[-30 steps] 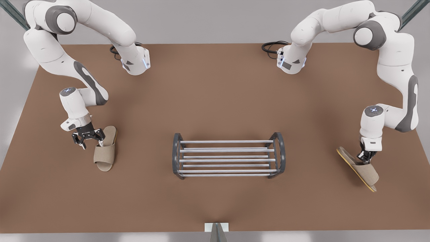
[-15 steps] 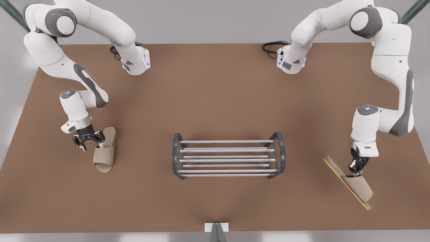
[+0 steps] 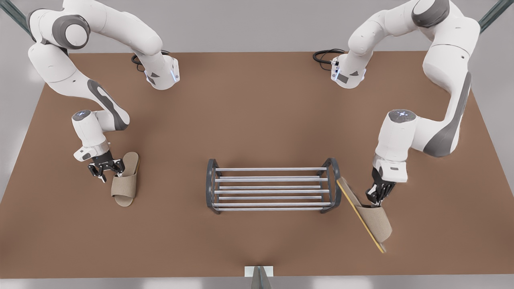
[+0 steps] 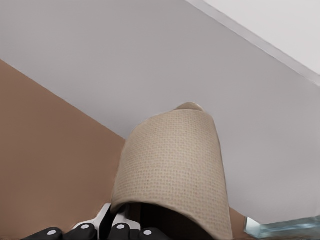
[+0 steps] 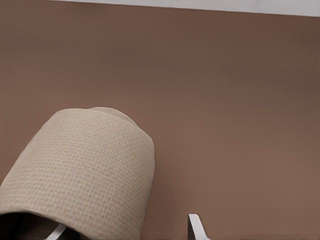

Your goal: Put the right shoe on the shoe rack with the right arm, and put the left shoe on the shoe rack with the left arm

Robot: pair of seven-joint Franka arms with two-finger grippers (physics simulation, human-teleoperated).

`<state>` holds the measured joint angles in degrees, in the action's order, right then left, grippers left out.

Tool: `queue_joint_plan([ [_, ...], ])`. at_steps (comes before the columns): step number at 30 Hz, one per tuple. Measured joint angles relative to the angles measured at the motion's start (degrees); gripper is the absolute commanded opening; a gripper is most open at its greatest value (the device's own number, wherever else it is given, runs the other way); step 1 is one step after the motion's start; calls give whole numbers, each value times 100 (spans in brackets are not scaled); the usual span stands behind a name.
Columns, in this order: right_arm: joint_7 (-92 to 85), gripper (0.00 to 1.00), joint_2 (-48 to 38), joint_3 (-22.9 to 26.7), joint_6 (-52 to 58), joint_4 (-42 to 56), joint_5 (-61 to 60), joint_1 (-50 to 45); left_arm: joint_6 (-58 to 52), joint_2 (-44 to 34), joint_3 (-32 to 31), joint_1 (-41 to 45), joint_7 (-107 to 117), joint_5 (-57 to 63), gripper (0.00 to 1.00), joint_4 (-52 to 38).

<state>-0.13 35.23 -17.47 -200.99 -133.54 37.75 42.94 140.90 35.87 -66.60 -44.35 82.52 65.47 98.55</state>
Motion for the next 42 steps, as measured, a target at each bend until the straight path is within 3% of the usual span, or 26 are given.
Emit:
queue_joint_plan([
  [4,8,64,10,0,1,5,-4,18,-779,0,-814,53,-39,-126,21,-105],
  [7,15,60,-6,-7,3,3,-5,42,-1284,-45,-1212,401,-91,-135,21,-76],
  [9,20,55,-23,-8,2,2,-6,53,-1625,-175,-1304,810,-132,-121,21,-40],
  [11,24,42,-26,-9,3,2,-6,62,-1938,-229,-1325,1209,-173,-58,21,-1],
  [16,36,29,-27,-9,3,2,-4,69,-2564,-205,-1187,1693,-344,697,21,24],
  [20,60,28,-61,-32,3,-5,3,112,-2837,-195,-724,2076,-476,1320,21,174],
  [22,84,21,-105,-34,0,-8,9,119,-2919,-185,-522,2248,-528,1537,21,207],
  [29,338,21,-430,-246,66,-46,18,100,-3069,-160,-86,2672,-652,1987,21,226],
  [34,709,21,-713,-832,700,444,14,95,-3228,-168,154,2978,-634,2319,21,476],
  [42,1462,21,-734,-2338,3147,2576,-210,28,-3307,-160,365,2969,-550,2686,21,688],
])
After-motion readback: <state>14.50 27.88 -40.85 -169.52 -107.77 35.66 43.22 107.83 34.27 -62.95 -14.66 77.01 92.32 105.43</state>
